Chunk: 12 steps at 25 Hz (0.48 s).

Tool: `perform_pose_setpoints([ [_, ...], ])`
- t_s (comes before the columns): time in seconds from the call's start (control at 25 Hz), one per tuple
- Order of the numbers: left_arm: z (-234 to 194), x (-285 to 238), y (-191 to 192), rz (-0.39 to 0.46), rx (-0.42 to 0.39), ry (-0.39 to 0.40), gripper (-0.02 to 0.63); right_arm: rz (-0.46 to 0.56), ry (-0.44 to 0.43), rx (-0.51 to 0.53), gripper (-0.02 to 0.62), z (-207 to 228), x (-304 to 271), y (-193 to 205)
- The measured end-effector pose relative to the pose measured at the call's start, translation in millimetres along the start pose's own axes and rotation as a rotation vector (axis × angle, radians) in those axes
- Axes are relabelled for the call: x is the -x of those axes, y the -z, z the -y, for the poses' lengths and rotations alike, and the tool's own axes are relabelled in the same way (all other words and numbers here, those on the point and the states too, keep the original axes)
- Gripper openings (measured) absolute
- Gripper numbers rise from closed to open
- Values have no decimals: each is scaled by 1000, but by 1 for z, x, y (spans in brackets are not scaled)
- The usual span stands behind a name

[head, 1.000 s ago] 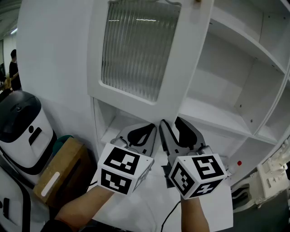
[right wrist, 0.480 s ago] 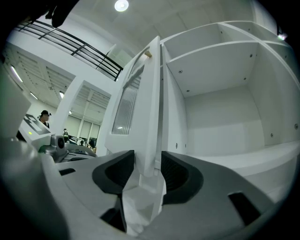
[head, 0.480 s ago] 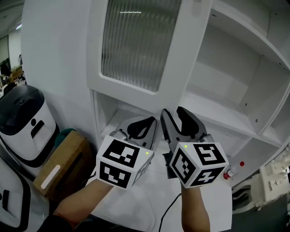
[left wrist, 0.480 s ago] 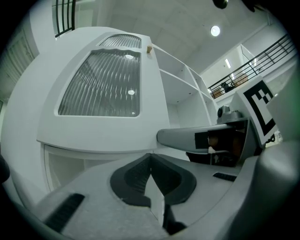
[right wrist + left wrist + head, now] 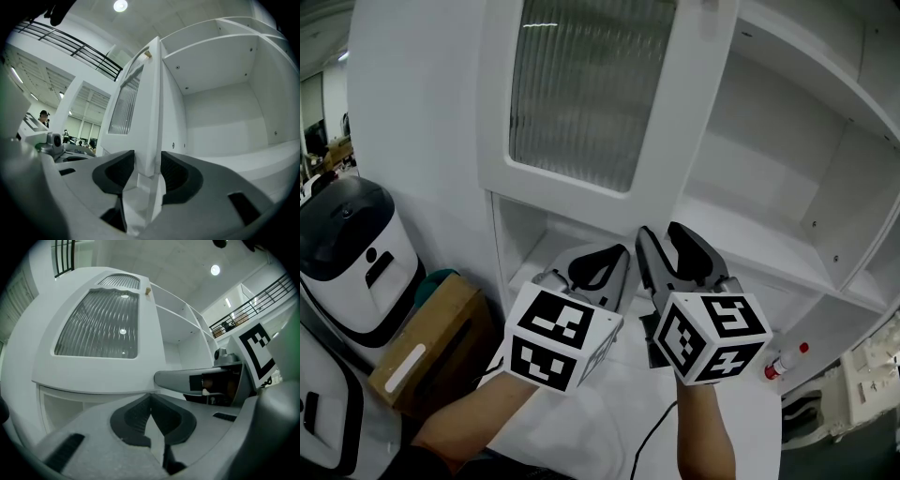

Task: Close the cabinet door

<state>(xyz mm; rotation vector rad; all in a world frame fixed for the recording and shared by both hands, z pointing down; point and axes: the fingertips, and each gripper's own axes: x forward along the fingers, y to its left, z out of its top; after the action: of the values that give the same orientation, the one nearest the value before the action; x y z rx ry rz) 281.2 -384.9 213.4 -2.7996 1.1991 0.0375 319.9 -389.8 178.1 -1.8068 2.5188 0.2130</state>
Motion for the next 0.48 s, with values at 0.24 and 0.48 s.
perform_pose_setpoints([
  [0.24,-3,-3,4,-11,-2,-3,11,5,-23,-13,153,0,-6,2],
  [0.48,-9,2,8,-24,-15,-11,11,10,-15,-14,146,2,-8,2],
])
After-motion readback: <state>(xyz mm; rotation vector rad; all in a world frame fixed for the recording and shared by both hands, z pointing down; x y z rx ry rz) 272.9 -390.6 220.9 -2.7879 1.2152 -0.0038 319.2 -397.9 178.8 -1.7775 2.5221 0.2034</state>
